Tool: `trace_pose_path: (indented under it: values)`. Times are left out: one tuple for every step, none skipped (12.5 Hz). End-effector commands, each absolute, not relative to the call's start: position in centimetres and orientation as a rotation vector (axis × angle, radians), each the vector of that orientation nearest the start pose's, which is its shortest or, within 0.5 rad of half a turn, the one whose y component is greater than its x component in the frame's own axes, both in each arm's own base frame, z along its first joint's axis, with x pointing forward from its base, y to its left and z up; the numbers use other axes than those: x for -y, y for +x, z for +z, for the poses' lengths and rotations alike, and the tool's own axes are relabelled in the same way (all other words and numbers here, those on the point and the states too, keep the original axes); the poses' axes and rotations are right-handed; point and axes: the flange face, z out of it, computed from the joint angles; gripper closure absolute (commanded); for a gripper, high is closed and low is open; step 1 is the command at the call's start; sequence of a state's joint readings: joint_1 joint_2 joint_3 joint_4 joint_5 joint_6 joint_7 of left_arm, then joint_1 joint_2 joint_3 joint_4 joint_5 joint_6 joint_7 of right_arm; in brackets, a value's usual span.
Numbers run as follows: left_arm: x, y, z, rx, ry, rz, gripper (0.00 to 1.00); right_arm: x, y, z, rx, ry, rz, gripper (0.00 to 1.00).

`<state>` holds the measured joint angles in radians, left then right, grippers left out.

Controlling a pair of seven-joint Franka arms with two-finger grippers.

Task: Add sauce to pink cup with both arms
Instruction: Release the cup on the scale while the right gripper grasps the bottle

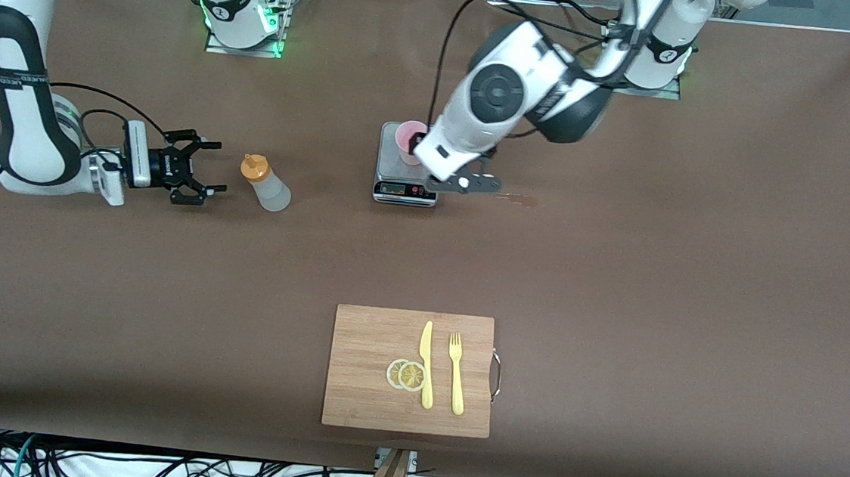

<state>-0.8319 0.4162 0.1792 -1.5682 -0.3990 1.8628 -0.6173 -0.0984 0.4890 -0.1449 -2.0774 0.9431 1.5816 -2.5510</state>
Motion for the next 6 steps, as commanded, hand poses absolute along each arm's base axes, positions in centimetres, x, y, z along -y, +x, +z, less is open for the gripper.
trace_pose_path:
  values:
    - [37.1, 53.5, 44.1, 0.050, -3.338, 0.419, 0.00, 3.1, 48.9, 16.8, 1.544, -1.272, -0.816, 0.00]
    - [33.9, 55.0, 45.1, 0.081, -3.343, 0.412, 0.00, 2.7, 48.5, 16.1, 1.536, -1.257, -0.836, 0.00]
    - [30.4, 56.5, 46.3, 0.115, -3.342, 0.386, 0.00, 2.4, 48.1, 15.3, 1.535, -1.240, -0.863, 0.00]
    - [26.3, 57.9, 47.5, 0.123, -3.319, 0.328, 0.00, 2.0, 47.5, 14.3, 1.521, -1.227, -0.890, 0.00]
    - [22.6, 59.1, 49.1, 0.113, -3.296, 0.263, 0.00, 1.2, 47.5, 13.8, 1.515, -1.209, -0.917, 0.00]
    - [19.0, 59.9, 50.2, 0.096, -3.282, 0.248, 0.00, 0.8, 47.5, 13.6, 1.513, -1.204, -0.927, 0.00]
